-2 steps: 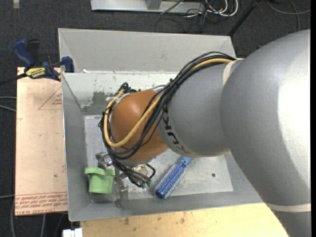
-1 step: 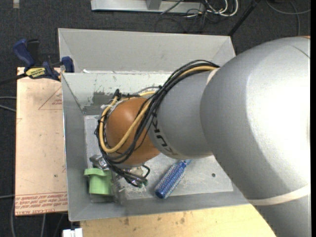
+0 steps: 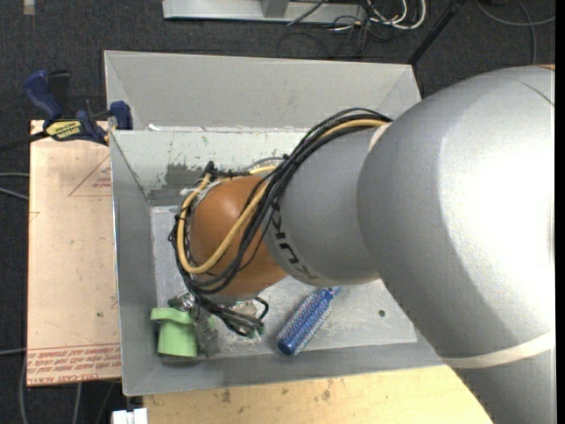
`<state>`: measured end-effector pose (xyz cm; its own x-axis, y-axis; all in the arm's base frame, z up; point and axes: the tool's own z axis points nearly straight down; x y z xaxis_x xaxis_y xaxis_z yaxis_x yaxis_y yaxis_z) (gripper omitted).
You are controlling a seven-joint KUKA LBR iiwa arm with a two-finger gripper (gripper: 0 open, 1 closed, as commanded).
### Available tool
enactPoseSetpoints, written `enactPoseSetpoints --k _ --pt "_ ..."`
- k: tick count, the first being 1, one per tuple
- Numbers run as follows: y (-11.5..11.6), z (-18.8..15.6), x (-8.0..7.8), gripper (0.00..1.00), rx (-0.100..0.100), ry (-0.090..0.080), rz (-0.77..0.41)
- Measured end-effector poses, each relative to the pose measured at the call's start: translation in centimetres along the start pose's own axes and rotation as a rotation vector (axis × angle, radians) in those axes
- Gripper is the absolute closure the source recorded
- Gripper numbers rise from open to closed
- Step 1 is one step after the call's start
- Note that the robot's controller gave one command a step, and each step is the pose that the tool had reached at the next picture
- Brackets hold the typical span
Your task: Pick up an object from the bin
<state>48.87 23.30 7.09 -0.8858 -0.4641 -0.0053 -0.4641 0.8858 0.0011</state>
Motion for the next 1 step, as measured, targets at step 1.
enactPoseSetpoints --k 1 --pt "-2.88 -20.95 -3.39 1.0 0.002 -0.007 0.055"
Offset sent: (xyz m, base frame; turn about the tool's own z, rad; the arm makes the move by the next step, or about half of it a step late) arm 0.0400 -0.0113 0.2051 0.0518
